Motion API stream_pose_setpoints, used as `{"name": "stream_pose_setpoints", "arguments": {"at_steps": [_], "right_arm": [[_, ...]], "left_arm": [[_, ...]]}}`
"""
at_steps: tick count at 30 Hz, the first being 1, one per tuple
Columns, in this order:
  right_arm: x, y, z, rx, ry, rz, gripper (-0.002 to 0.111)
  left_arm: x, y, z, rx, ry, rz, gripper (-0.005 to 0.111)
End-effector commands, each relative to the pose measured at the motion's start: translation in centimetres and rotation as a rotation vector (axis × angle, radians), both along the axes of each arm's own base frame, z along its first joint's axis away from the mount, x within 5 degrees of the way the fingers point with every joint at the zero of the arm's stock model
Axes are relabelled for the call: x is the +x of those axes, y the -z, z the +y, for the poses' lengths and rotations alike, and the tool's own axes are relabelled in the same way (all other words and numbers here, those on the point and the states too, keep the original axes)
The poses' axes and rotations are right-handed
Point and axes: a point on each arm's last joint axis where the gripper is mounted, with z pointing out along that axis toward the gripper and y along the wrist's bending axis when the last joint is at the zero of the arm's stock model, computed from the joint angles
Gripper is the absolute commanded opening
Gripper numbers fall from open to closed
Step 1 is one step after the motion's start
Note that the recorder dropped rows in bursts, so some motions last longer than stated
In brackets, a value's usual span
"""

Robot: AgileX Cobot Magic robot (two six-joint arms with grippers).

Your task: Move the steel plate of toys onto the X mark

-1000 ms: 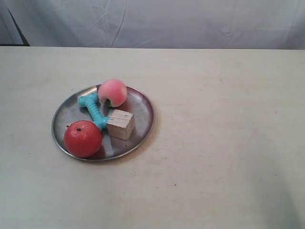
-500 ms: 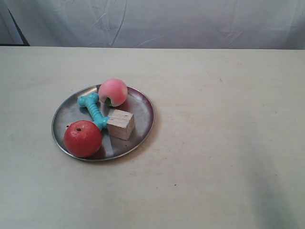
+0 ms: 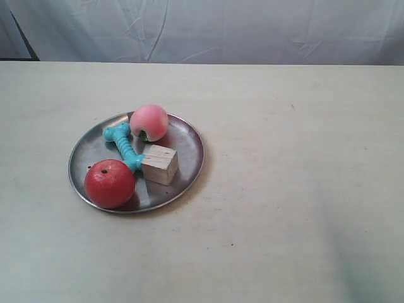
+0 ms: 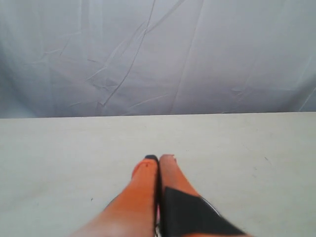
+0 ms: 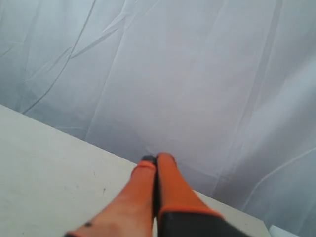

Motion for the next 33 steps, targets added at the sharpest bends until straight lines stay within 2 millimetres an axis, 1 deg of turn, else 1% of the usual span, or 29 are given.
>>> {"name": "stream_pose_setpoints", "arguments": {"at_steps": [1, 8, 15, 26, 28, 31, 32, 33], "right_arm": [[0.0, 0.4, -0.3, -0.001, 0.039, 0.031, -0.001], [0.0, 0.6, -0.5, 0.002, 0.053, 0.046, -0.001], [0.0, 0.6, -0.5, 0.002, 0.055, 0.048, -0.001], [0.0, 0.6, -0.5, 0.002, 0.055, 0.048, -0.001], [0.0, 0.6, -0.5, 0.002, 0.055, 0.048, -0.001], [0.0, 0.6, -0.4, 0.011, 0.051, 0.045, -0.001], [0.0, 0.6, -0.5, 0.011, 0.053, 0.046, -0.001], [0.0, 0.6, -0.5, 0.011, 0.054, 0.047, -0.001]], "left_arm": [[-0.1, 0.1, -0.2, -0.002, 0.009, 0.002, 0.000], [-0.1, 0.1, -0.2, -0.009, 0.009, 0.002, 0.000], [0.0, -0.2, -0.2, -0.059, -0.001, -0.010, 0.000], [0.0, -0.1, -0.2, -0.047, -0.002, -0.008, 0.000], [0.1, -0.1, 0.1, -0.002, -0.018, -0.027, 0.000], [-0.4, 0.5, -0.9, 0.064, 0.049, -0.009, 0.000], [-1.0, 1.3, -1.4, 0.084, 0.075, -0.005, 0.000], [-1.5, 1.7, -1.6, 0.069, 0.076, -0.013, 0.000]]}}
